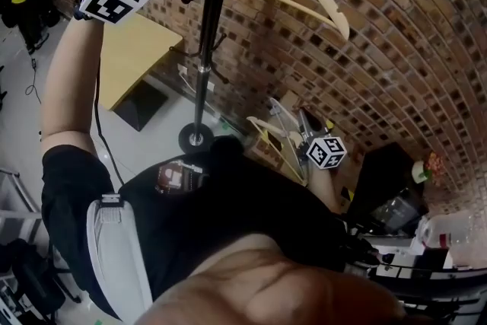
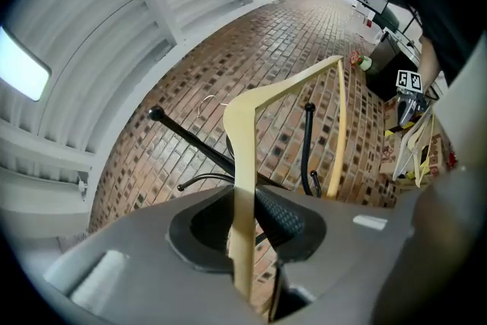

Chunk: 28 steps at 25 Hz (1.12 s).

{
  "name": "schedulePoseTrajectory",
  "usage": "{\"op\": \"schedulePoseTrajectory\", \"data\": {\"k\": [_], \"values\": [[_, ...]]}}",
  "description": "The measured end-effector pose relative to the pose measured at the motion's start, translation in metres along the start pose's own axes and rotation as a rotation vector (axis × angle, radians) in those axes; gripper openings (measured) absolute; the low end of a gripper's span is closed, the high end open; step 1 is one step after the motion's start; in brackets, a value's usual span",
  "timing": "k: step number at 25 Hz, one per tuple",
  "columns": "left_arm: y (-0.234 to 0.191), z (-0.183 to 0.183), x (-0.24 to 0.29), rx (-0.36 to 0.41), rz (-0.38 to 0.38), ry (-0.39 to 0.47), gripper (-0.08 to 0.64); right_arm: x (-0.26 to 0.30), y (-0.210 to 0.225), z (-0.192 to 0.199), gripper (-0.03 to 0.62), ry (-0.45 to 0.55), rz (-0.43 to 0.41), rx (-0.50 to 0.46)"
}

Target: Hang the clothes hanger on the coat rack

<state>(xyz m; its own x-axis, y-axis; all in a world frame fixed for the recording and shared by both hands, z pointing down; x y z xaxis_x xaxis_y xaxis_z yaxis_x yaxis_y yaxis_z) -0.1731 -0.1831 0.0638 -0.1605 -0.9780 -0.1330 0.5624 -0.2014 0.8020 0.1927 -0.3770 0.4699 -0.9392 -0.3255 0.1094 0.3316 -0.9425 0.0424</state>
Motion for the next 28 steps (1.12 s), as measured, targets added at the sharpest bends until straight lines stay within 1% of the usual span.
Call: {"op": "schedulePoseTrajectory", "data": {"k": [7,10,13,17,23,28], "values": [[-0.02,0.009,0.029,-0.018,0.03,-0.029,0.086,0.019,0.007,-0.026,0.014,0.017,-0.018,-0.016],[-0.024,0.02,0.034,-0.018,0.039,-0.055,0.086,0.033,0.004,-0.062,0.014,0.069,-0.047,-0.046],[-0.027,0.03,0.039,-0.019,0.049,-0.081,0.086,0.048,-0.004,-0.113,0.014,0.125,-0.087,-0.117],[-0.025,0.04,0.045,-0.023,0.072,-0.105,0.086,0.066,-0.01,-0.167,0.014,0.162,-0.12,-0.174],[-0.02,0.05,0.054,-0.045,0.119,-0.12,0.086,0.087,-0.016,-0.218,0.014,0.169,-0.151,-0.207],[-0.013,0.056,0.054,-0.072,0.166,-0.128,0.086,0.099,-0.032,-0.25,0.014,0.176,-0.195,-0.267]]}}
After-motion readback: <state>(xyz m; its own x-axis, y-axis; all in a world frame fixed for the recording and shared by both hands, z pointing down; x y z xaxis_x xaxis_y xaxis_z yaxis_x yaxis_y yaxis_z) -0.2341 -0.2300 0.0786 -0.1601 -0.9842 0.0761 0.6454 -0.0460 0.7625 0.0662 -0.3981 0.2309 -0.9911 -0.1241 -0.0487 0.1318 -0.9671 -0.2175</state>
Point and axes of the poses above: the fingertips, and each gripper's own axes: x forward along the fingers, y to its right, z out of its underside, the point moved 2 cm from there along -x, backward along the fingers, and after that the axes turned 3 degrees about -x, right-handed, at the moved point
